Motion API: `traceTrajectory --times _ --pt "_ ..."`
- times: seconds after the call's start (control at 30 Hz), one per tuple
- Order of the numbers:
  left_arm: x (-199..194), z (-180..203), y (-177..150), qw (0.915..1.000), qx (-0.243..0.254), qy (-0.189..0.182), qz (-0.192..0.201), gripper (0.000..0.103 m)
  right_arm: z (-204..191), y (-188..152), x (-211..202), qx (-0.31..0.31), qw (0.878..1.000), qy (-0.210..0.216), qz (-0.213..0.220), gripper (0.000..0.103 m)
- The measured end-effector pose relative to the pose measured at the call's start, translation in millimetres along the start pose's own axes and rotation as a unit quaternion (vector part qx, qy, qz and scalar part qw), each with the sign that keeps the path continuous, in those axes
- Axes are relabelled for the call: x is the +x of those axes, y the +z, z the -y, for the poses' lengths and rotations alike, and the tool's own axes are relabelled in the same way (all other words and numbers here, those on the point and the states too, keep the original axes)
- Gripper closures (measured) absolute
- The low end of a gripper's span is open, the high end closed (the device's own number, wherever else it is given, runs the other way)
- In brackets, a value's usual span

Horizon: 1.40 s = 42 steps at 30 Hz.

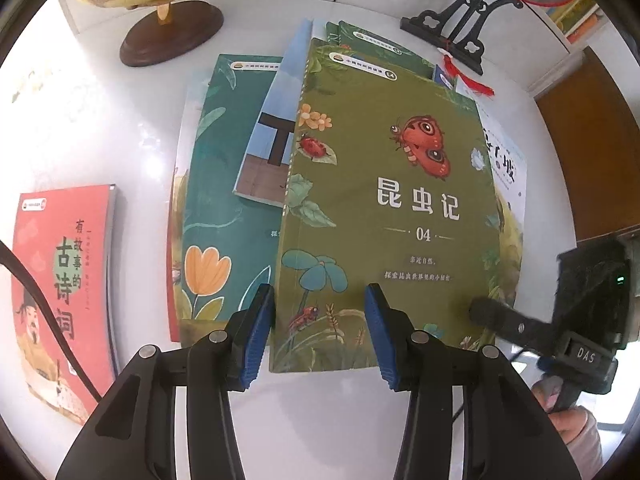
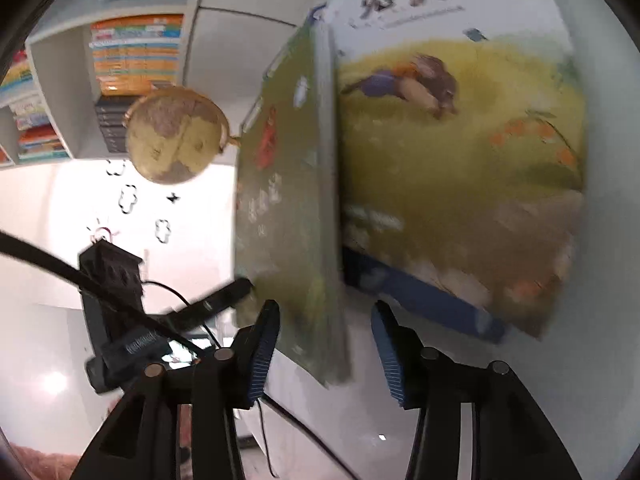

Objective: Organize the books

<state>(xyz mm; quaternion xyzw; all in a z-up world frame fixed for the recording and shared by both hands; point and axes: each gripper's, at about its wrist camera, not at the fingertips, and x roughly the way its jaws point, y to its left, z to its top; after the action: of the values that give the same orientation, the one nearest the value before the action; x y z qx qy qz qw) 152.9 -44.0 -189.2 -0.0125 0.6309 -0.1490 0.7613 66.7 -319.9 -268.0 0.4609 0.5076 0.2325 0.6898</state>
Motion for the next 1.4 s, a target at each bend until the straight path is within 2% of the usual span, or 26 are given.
traceTrajectory --times 0.03,0.07,0.1,0.13,0.2,0.27,0.33,0.47,0.53,0.6,0.67,0.8,1.03,1.2,1.4 --pt "-2.3 -0.9 -0.9 1.0000 0.001 -0.002 0.002 0.061 -7.5 1.0 0.5 -0.015 1.000 0.007 0.008 0.072" --pt "-4.4 -1.5 -2.2 1.0000 0.006 0.003 0.003 0.062 -18.0 0.8 -0.4 -0.035 0.999 -0.005 0.016 0.077" --pt "-5.4 -1.2 -3.2 0.9999 0.011 0.003 0.005 0.063 -31.5 -0.4 -1.7 -0.068 0.997 -0.024 0.024 0.088" --pt "-6.4 -1.4 -4.7 0.9999 0.015 0.000 0.006 0.064 -43.6 -3.5 -2.1 -0.100 0.994 -0.043 0.028 0.090" --pt "-9.0 -1.1 -7.6 0.9998 0.018 -0.003 0.010 0.064 -72.8 -8.0 1.9 -0.168 0.980 -0.103 0.031 0.090" --pt "-10.3 -1.8 -9.6 0.9998 0.014 0.001 0.011 0.064 -97.7 -14.1 9.5 -0.237 0.957 -0.165 0.027 0.090" --pt "-12.9 -3.8 -11.7 0.9999 0.010 -0.004 0.013 0.064 -108.4 -20.5 14.7 -0.270 0.944 -0.190 0.022 0.090" --pt "-28.7 -3.3 -15.6 0.9991 0.014 -0.019 0.036 0.064 -121.1 -28.2 17.2 -0.301 0.928 -0.218 0.018 0.090" --pt "-35.7 -1.0 -17.9 0.9983 0.028 -0.011 0.049 0.064 -123.7 -33.5 17.8 -0.314 0.922 -0.227 0.015 0.090" --pt "-41.7 0.4 -20.0 0.9976 0.041 -0.008 0.056 0.064 -130.1 -35.1 21.1 -0.318 0.921 -0.226 0.017 0.090" --pt "-46.2 -1.8 -21.8 0.9973 0.043 -0.013 0.059 0.064 -128.1 -37.7 14.9 -0.319 0.921 -0.224 0.020 0.090" --pt "-57.5 -4.8 -25.7 0.9957 0.041 -0.025 0.079 0.064 -134.7 -49.3 7.9 -0.341 0.909 -0.241 0.021 0.089" --pt "-67.7 -7.3 -27.5 0.9944 0.042 -0.038 0.090 0.064 -149.1 -60.1 4.7 -0.350 0.902 -0.253 0.033 0.088" --pt "-79.3 -9.7 -31.2 0.9908 0.046 -0.061 0.112 0.064 -159.1 -65.6 -1.0 -0.354 0.897 -0.259 0.046 0.088" --pt "-85.6 -18.4 -35.4 0.9895 0.044 -0.065 0.122 0.064 -172.4 -71.8 -1.4 -0.367 0.889 -0.268 0.054 0.088"
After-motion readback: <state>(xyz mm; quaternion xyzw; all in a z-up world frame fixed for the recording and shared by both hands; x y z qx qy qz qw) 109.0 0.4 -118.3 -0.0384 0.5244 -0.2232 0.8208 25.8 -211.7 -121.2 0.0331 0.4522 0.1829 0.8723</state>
